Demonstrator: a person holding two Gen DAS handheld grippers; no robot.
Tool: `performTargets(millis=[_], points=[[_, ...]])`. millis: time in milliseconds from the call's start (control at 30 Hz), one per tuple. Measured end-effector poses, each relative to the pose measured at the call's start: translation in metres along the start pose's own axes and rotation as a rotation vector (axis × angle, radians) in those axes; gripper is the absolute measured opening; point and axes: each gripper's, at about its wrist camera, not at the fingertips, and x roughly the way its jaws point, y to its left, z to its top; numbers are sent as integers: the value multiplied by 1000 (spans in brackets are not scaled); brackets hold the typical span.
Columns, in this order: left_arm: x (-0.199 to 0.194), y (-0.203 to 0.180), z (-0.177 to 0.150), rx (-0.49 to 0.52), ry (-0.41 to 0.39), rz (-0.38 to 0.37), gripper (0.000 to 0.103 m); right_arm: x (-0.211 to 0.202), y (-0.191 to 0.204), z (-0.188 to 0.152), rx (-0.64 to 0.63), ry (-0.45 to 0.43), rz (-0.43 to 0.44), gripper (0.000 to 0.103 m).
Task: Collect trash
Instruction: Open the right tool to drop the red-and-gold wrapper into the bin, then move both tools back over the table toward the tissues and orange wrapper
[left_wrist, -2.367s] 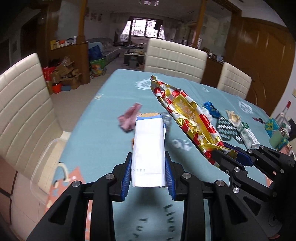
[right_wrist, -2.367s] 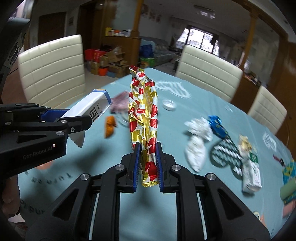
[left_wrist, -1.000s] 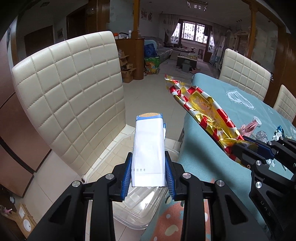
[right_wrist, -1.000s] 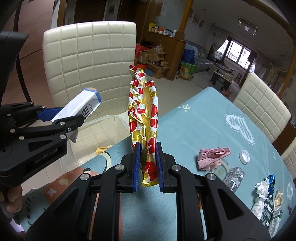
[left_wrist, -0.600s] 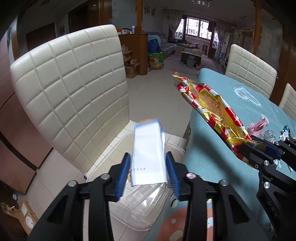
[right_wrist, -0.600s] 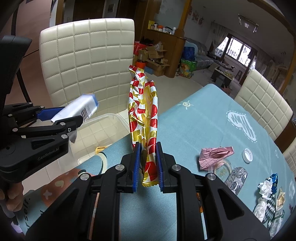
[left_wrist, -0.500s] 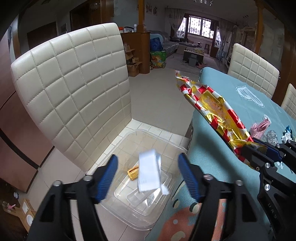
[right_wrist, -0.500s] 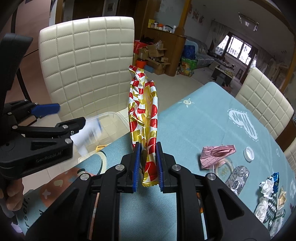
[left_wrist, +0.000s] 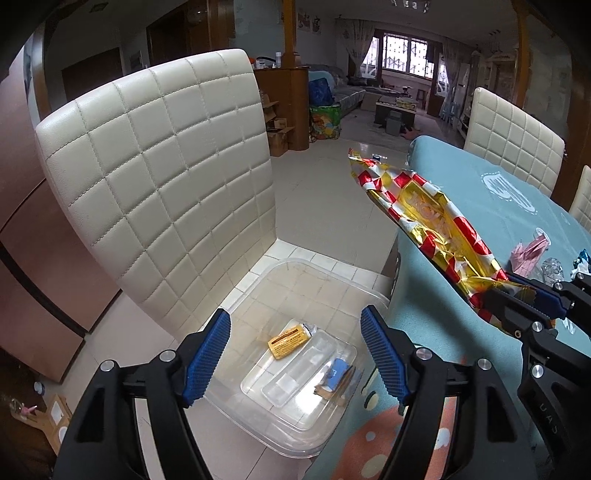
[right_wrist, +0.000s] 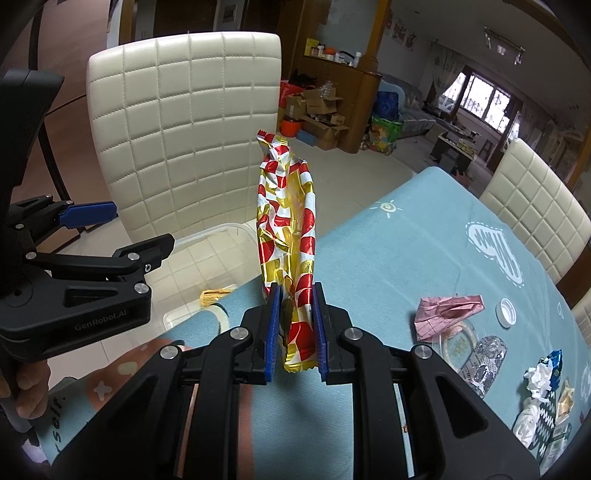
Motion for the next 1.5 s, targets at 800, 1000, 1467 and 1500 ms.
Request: performTargets(millis=[800,1000,1467,1500], points=[[-16,39,-2,-125,-13,64,71,-5,10,5,-4,-68,2,77],[-23,29,-1,-104,-21,47,71,-14,-1,-3,27,-63,-1,77],[-47,-36,-3,7,-38,-42,71,-58,-49,-49,110,-83,-99,77],[-47,-42,-3,15,-32,-54,71,-60,-55,-54,123,-79,-110,77]])
